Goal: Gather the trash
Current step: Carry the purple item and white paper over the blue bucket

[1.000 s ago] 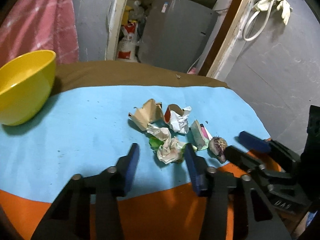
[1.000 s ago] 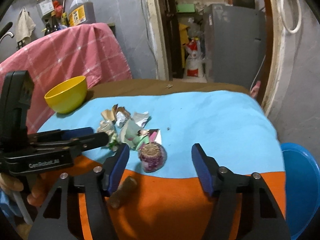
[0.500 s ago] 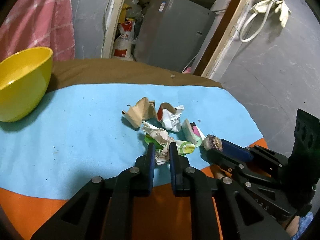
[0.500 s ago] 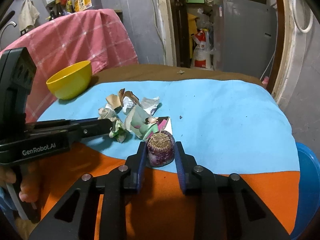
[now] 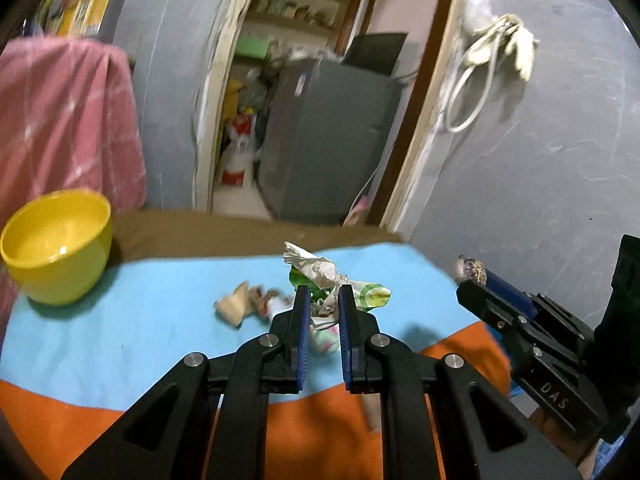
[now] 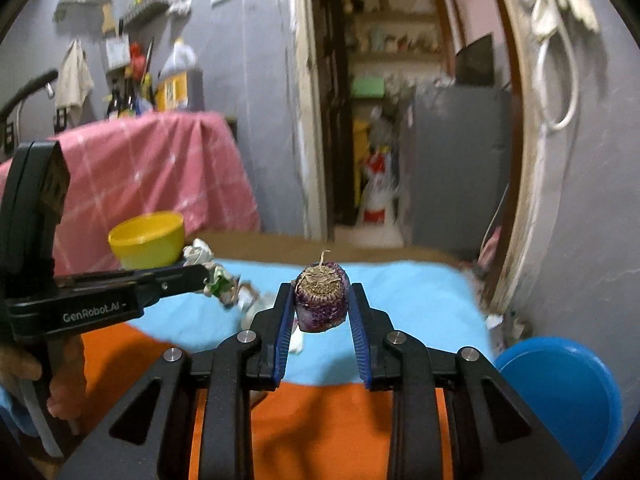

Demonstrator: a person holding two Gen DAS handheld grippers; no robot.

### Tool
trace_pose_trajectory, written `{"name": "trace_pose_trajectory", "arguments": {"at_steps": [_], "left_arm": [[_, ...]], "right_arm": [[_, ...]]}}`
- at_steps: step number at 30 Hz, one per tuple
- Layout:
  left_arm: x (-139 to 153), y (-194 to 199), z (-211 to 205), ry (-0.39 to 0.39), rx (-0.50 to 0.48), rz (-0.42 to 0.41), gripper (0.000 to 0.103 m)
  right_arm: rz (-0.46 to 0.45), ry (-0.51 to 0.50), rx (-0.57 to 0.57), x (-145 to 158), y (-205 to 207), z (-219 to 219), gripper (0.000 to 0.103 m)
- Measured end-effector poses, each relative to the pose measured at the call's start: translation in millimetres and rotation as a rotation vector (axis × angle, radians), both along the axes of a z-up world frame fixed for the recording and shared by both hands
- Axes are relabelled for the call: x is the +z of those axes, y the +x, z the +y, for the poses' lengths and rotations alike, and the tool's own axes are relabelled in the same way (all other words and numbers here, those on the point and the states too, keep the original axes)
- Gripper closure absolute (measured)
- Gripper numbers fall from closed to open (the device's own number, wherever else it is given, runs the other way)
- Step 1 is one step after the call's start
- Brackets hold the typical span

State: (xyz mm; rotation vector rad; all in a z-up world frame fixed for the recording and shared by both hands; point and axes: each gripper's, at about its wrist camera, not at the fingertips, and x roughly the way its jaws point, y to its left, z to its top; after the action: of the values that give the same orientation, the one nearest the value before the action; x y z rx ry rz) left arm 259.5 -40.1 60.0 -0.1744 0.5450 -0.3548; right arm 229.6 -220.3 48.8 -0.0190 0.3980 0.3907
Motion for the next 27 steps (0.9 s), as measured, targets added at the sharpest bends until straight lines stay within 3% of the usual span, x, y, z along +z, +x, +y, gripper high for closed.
{"name": "trace_pose_trajectory", "arguments": {"at_steps": [7, 12, 21, 27], "left_arm": [[28.8, -14.9, -38.7, -0.002, -0.054, -0.13, 0.092], [40.3, -21.2, -73.8, -0.001, -0.122, -0.177, 0.092], [49.6, -23.7, -133.1, 0.013, -0.226, -0.205, 0.092], [38.1, -18.8, -173.9, 0.004, -0.293, -0.139, 0.092]], "right_arm": [[-0.167, 0.04, -0.116, 26.9, -25.8, -35.7, 0.078], [-0.229, 0.067, -0.202, 38.5, -41.0, -65.3, 0.078], [-0.267, 0.096, -0.336, 44.8, -61.9, -117.4, 0.078], [-0.226, 0.126, -0.415, 38.3, -69.4, -151.5, 0.078]]}}
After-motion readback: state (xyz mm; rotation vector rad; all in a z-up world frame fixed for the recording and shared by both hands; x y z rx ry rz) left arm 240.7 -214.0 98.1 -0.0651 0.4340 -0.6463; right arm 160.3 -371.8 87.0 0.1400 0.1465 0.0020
